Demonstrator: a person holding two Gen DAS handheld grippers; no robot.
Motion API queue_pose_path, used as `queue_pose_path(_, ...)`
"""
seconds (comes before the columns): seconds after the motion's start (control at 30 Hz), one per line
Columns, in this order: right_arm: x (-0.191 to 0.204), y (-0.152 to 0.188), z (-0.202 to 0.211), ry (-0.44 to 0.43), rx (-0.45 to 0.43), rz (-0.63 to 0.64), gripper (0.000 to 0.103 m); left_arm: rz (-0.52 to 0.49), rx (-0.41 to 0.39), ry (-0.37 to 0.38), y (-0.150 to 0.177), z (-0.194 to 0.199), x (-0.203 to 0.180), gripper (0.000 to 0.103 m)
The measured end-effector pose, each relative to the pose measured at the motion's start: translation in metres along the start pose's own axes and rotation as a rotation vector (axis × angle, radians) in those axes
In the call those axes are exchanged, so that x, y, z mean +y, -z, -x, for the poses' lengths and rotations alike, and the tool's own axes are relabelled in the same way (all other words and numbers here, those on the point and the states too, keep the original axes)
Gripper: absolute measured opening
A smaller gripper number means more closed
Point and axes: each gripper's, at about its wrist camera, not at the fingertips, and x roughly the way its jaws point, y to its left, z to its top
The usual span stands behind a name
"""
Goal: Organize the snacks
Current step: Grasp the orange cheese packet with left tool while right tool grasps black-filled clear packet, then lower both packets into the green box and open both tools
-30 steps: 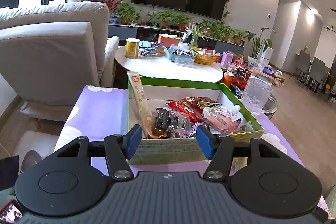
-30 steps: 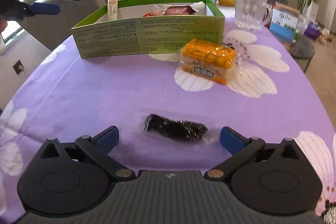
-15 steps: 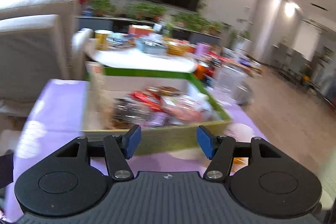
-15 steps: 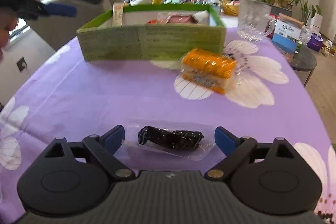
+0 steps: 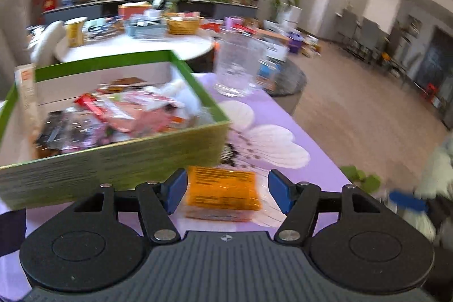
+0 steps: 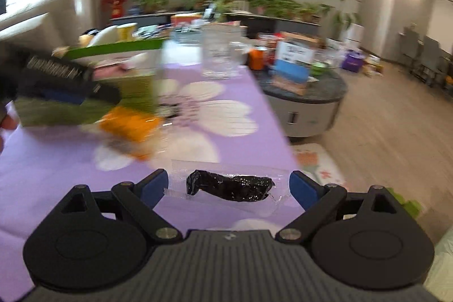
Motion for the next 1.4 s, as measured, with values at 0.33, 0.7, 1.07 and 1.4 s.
queue_pose_path(0.33, -0.026, -0.006, -0.016, 0.034, 0.006, -0.079, 0.052, -0.075, 0.069, -0.082, 0.005, -0.030, -0.007, 0.075)
queue_pose_path(0.7, -0.021, -0.011, -0.019, 0.014, 0.008, -0.059, 0.052, -0.095, 0.067, -0.080, 0.010, -0.044, -0.003, 0.071)
queue_pose_path(1.07, -0.008, -0.039, -0.006, -0.029, -0.084, -0.039, 0.052, -0.010, -0.112, -0.090, -0.002, 0.061, 0.040, 0.069)
queue_pose_path(1.4, 0.053, -0.090, 0.001, -0.204, -0.225, 0.047, 0.052, 0.067, -0.260, -0.227, -0.035, 0.100, 0.091, 0.069)
